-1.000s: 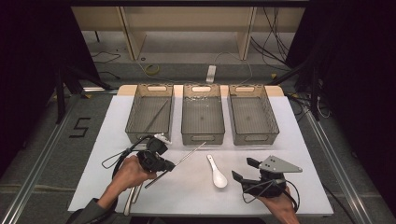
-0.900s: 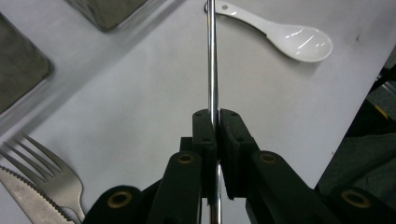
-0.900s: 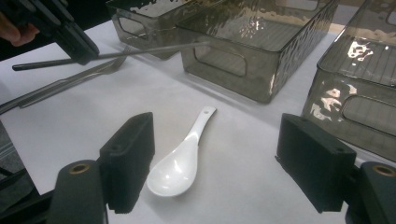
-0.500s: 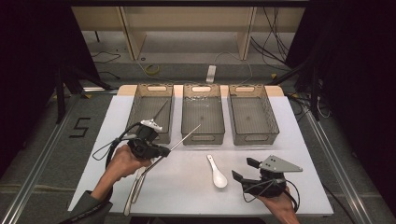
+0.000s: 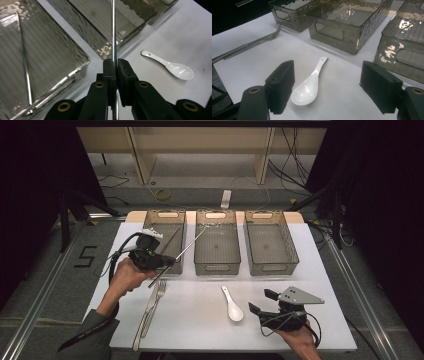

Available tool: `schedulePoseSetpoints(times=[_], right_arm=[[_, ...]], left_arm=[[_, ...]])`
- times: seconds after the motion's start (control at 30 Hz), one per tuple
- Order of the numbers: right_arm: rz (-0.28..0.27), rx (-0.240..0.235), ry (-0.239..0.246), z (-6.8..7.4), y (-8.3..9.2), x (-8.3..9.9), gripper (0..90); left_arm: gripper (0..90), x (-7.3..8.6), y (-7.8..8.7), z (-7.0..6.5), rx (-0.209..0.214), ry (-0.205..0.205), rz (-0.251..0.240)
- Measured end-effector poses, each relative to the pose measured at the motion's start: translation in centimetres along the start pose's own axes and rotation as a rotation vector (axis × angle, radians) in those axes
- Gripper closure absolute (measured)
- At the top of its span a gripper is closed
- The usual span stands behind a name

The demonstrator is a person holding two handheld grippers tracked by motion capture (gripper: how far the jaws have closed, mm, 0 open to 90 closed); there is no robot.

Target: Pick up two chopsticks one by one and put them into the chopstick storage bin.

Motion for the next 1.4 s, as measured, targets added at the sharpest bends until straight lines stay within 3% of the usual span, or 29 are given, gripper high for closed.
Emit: schedulePoseSetpoints(times=[0.4, 0.73, 1.13, 1.4], right_arm=[[-0.005, -0.003, -0.004, -0.1, 0.0, 0.0, 28.5], [-0.005, -0.006, -0.006, -0.2, 0.1, 0.0, 28.5], [-0.004, -0.007, -0.007, -0.1, 0.1, 0.0, 28.5], [-0.001, -0.007, -0.008, -0.2, 0.1, 0.1, 28.5]], left_arm=[[85.1, -2.4, 0.7, 3.9, -0.083, 0.049, -0.066], [85.1, -3.5, 0.3, 7.4, -0.165, 0.083, -0.051], [85.1, -3.7, -0.5, 9.9, -0.21, 0.125, -0.063], [85.1, -3.5, -1.0, 10.9, -0.237, 0.141, -0.067]])
Point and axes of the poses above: each handheld gripper's, and its own axes: y roughly backward along the jaws, x roughly out of its underside, z roughly to its left, the point moved 2 cm from there along -y, roughly forward along the jaws, and after that the axes turned 13 degrees about x, right-handed, at the moved point
